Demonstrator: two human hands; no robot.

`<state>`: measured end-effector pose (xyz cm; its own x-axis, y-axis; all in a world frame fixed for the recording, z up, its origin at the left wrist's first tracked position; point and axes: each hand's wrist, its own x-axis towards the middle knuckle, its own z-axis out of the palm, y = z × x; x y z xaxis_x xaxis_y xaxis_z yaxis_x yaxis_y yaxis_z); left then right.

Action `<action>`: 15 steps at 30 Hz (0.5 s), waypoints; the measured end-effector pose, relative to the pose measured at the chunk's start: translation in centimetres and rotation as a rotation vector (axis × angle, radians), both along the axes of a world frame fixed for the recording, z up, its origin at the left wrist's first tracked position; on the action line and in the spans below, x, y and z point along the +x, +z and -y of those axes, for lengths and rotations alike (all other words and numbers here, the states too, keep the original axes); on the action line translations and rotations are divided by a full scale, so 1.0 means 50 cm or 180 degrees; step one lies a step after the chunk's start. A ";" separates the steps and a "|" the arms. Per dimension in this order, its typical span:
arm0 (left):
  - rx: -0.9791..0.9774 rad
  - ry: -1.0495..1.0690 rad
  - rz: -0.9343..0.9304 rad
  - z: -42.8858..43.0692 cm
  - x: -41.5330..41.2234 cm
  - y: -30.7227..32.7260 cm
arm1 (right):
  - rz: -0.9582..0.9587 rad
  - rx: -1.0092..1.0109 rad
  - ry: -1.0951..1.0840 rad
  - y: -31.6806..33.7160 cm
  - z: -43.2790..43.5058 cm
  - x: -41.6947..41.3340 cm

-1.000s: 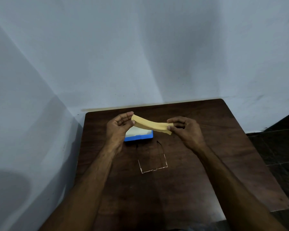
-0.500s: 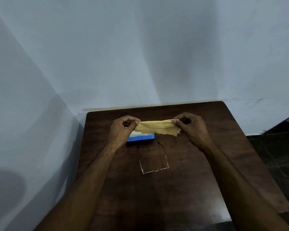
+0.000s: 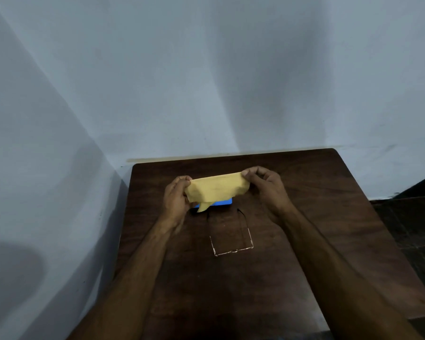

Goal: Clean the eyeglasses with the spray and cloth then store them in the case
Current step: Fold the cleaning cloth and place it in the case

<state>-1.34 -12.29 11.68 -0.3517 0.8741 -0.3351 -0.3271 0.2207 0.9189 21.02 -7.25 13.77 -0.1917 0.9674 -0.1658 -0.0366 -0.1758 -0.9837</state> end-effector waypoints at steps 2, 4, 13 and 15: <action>0.0002 0.0050 0.0229 0.008 -0.004 -0.003 | -0.0310 -0.0168 -0.0053 -0.003 0.004 -0.020; -0.0008 0.0080 0.0345 0.015 -0.010 -0.006 | -0.0577 -0.0459 -0.0078 -0.005 0.008 -0.038; 0.0181 -0.0023 0.0139 0.035 -0.039 -0.007 | -0.1451 -0.1446 -0.0155 -0.038 0.011 -0.049; 0.0231 -0.0080 -0.0086 0.036 -0.047 -0.009 | -0.1490 -0.1468 -0.0036 -0.038 0.013 -0.044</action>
<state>-3.67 -14.08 11.21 -0.3375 0.9044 -0.2611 -0.2971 0.1608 0.9412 18.82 -7.92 11.86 -0.3346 0.8194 -0.4654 -0.4469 -0.5728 -0.6872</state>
